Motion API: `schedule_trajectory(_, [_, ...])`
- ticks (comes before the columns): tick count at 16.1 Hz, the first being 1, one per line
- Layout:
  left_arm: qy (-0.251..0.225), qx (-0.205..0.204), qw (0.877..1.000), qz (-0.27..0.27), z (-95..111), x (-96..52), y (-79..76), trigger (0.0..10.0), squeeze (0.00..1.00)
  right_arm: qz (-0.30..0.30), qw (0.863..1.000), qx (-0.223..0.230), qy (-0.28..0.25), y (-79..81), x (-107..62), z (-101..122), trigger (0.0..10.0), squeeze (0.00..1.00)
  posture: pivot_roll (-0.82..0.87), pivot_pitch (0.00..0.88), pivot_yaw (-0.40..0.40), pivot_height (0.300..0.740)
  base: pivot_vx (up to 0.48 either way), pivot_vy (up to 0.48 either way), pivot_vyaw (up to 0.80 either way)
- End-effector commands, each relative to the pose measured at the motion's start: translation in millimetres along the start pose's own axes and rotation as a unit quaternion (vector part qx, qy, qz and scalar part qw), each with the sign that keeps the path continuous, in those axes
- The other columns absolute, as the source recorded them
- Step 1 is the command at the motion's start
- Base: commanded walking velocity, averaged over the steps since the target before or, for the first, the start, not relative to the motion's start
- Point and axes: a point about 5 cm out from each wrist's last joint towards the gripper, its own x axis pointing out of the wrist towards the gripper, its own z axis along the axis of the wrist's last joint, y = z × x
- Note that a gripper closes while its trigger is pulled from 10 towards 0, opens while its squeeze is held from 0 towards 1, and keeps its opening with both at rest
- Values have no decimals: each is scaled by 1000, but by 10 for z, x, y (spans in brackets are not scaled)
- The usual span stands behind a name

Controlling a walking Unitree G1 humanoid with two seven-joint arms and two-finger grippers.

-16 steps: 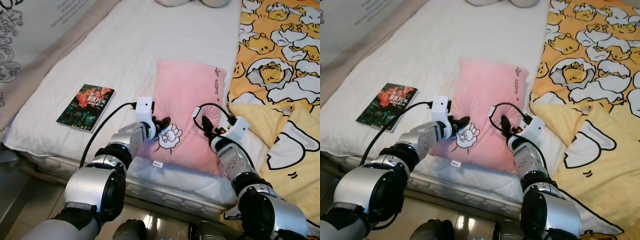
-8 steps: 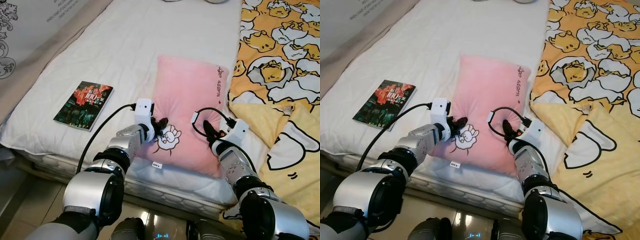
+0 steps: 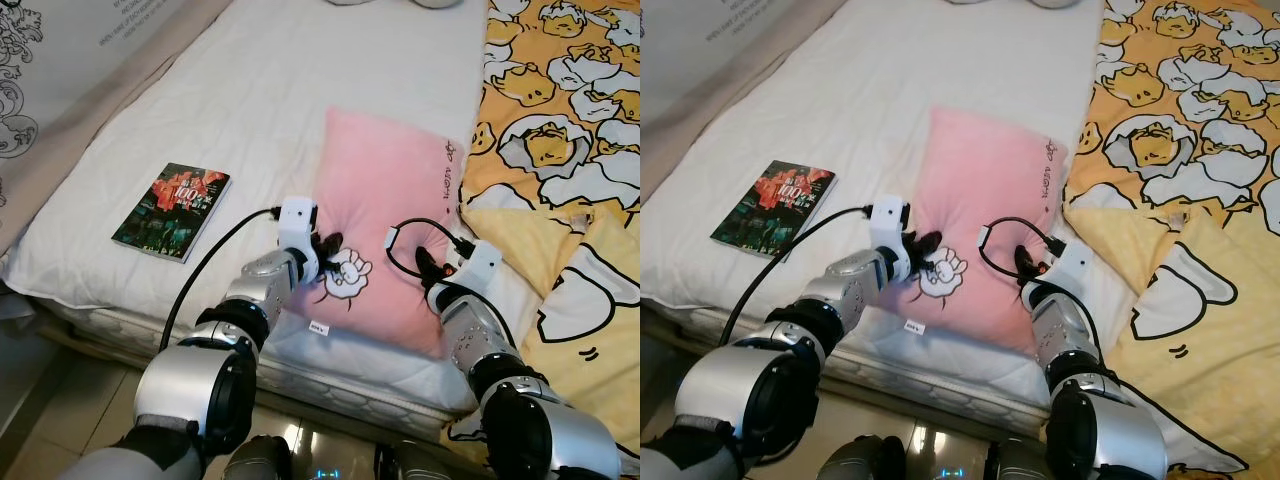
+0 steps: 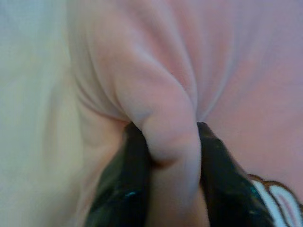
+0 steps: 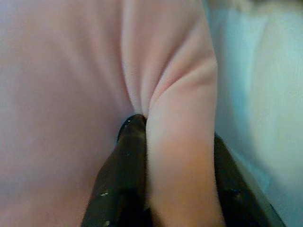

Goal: Clean up the room

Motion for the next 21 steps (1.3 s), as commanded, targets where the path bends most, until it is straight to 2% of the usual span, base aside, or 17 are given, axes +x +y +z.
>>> schedule_trajectory(1, [-11, 18, 1000, -18, 123, 29, -58, 0, 0, -2, 1000, -16, 8, 6, 10, 7, 0, 0, -1, 0, 60, 740, 0, 0, 0])
schedule_trajectory(3, [-48, 43, 998, -29, 377, 50, -102, 0, 0, 17, 999, -28, -26, 55, 58, 241, 0, 0, -2, 0, 55, 740, 0, 0, 0])
schedule_trajectory(5, [-126, 69, 988, -48, 898, 50, -215, 0, 0, 30, 991, -29, -129, 143, 95, 799, 0, 0, 8, 0, 35, 740, 0, 0, 0])
schedule_trajectory(6, [-149, 85, 984, -56, 1064, 26, -234, 0, 0, 40, 985, -35, -164, 198, 84, 984, 0, 0, 12, 0, 36, 740, 0, 0, 0])
schedule_trajectory(9, [-218, 163, 960, -59, 1657, -142, -218, 0, 0, 55, 954, -88, -281, 399, -58, 1601, 0, 0, 6, 0, 59, 740, 0, 0, 0])
schedule_trajectory(10, [-238, 172, 954, -59, 1805, -214, -182, 0, 0, 47, 944, -100, -310, 426, -128, 1755, 0, 0, -3, 0, 62, 740, 0, 0, 0])
schedule_trajectory(11, [-253, 184, 949, -43, 1889, -274, -117, 0, 0, 40, 939, -120, -320, 447, -166, 1811, 0, 0, -9, 0, 62, 740, 0, 0, 0])
schedule_trajectory(12, [-262, 188, 946, -31, 1926, -311, -68, 9686, 0, 25, 938, -125, -324, 419, -196, 1830, 0, 0, -7, 0, 57, 740, 0, 0, 0])
schedule_trajectory(13, [-258, 191, 947, -28, 1905, -327, -14, 10000, 0, 14, 941, -122, -316, 404, -194, 1776, 0, 0, 1, 0, 47, 740, 0, 0, 0])
schedule_trajectory(14, [-262, 184, 947, -30, 1861, -323, 1, 10000, 0, 2, 942, -137, -306, 373, -203, 1689, 10000, 0, 3, 0, 46, 740, 0, 424, 0])
schedule_trajectory(15, [-261, 205, 943, -20, 1807, -330, 44, 10000, 0, -1, 941, -167, -295, 422, -226, 1538, 10000, 0, -2, 0, 57, 740, 0, 480, 0])
schedule_trajectory(17, [-269, 169, 948, -18, 1735, -329, 94, 10000, 0, 9, 933, -200, -300, 515, -261, 1404, 10000, 0, -3, 0, 59, 740, 0, 480, 0])
schedule_trajectory(21, [-271, 164, 948, 31, 1607, -292, 143, 10000, 0, 15, 940, -191, -284, 582, -265, 1239, 10000, 0, -16, 0, 68, 740, 0, 480, 0])
